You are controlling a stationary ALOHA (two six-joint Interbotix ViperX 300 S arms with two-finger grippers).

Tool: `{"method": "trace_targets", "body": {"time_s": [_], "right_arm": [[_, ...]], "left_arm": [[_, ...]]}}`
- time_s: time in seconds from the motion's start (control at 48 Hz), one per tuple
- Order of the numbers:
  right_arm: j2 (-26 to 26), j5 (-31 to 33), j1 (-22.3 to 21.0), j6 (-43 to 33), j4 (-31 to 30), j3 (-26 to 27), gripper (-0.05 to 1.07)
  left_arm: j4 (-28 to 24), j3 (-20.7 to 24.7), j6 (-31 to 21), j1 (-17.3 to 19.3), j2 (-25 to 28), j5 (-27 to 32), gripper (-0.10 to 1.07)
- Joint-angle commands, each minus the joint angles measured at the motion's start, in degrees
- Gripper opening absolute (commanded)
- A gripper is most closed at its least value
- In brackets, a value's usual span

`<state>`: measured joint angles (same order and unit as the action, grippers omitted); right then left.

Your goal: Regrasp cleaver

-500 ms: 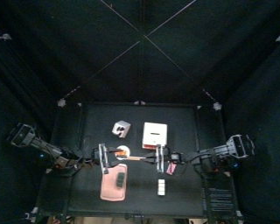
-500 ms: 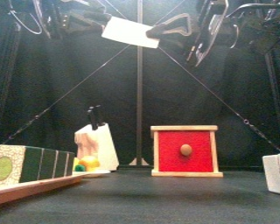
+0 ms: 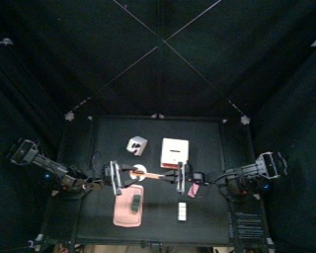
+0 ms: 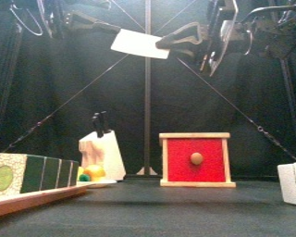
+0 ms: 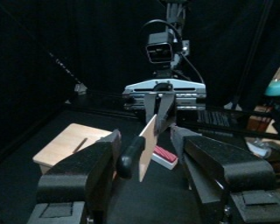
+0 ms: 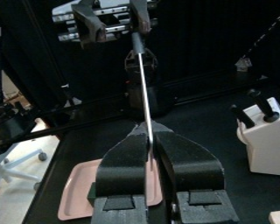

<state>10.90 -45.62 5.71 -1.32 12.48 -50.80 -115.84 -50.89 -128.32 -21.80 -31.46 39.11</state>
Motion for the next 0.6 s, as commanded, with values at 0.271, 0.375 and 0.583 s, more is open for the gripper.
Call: {"method": "trace_targets", "body": {"time_s": [0.271,0.375,0.583], "right_arm": [[1.41,-0.18,-0.09,0.0,0.09,0.44,0.37],[1.41,0.09,-0.18,0.0,0.26,0.44,0.37],[1.41,0.44,-0.18,0.0,1.05,0.44,0.37]], "left_arm": [[22.15,8.53,14.5,11.78,-2.72,-20.21,0.85],[30.76,9.67,22.24,15.12,-2.81,-22.68,0.85],[48.6,11.16,39.55,16.17,-3.34,-17.75,0.85]]}}
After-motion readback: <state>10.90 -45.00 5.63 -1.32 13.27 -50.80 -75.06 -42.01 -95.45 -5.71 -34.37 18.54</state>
